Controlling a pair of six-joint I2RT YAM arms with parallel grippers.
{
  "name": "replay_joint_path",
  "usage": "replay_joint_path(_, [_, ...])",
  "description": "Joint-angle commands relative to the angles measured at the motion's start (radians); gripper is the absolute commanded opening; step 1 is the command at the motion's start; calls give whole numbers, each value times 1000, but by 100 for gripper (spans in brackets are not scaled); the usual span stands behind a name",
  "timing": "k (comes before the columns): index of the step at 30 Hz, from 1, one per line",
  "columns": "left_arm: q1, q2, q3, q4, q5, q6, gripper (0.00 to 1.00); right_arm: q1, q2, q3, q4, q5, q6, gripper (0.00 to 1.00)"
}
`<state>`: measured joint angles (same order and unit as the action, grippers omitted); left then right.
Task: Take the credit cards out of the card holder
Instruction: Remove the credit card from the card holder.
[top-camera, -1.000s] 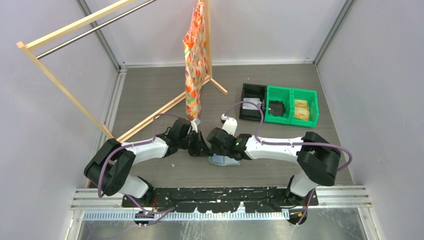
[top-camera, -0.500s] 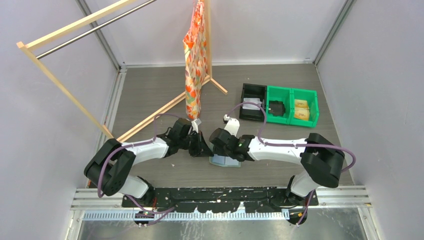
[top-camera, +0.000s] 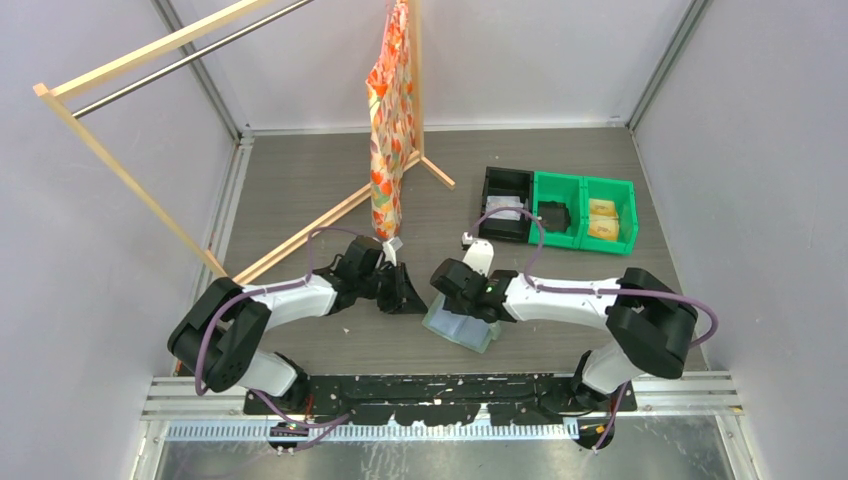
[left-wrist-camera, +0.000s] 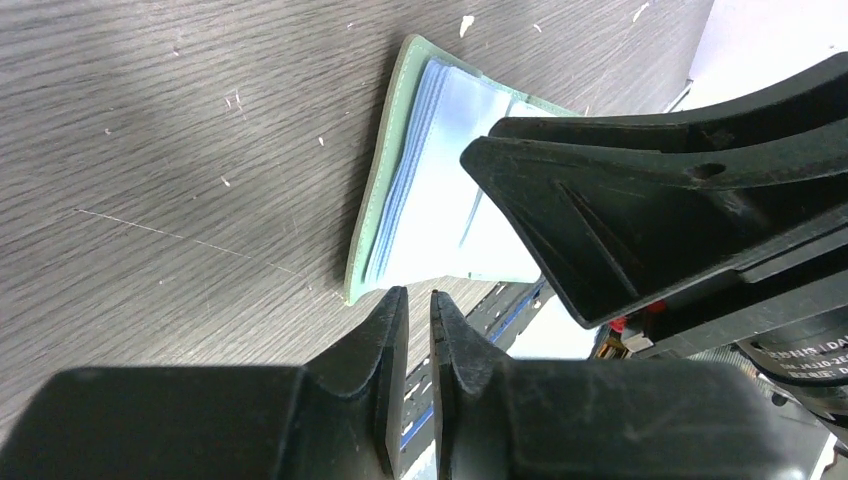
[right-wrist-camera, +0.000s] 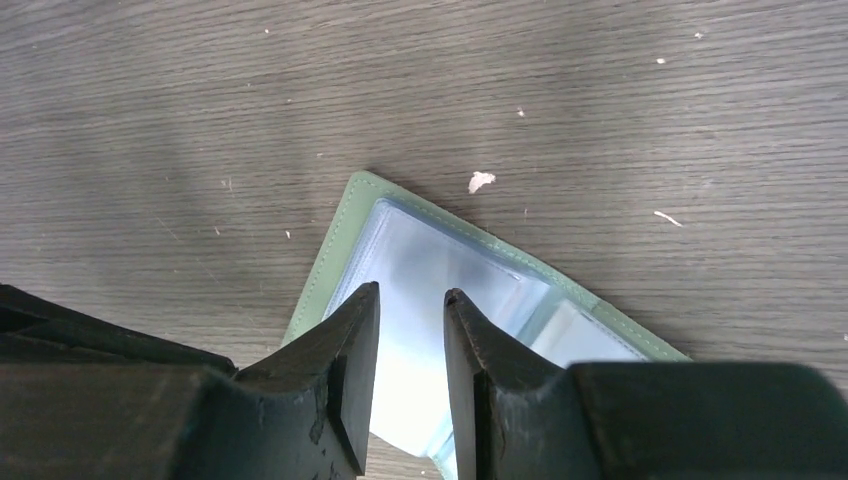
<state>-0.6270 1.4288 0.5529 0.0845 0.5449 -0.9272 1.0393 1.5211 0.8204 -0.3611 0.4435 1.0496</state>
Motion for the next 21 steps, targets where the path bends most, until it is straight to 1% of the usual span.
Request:
replay_joint_path(1, [2, 0, 19, 26, 24, 19, 16, -1, -63, -3, -21, 40, -2, 35])
replay_joint_path(5, [1, 18, 21, 26, 21, 16, 16, -2, -108, -22, -67, 49, 13, 37])
replay_joint_path(8, [1, 21, 26, 26, 16, 16, 16, -3, -146, -60, -86, 52, 35, 37])
replay_joint_path(11, [-11, 25, 45, 23, 18, 16, 16, -3, -180, -94, -106, 44, 59, 32])
replay_joint_path(16, [-64, 39, 95, -8, -5, 27, 16, -3, -238, -150, -126, 31, 93, 22])
replay_joint_path(21, [-95, 88, 130, -5, -15, 28, 20, -3, -242, -193, -127, 30, 105, 13])
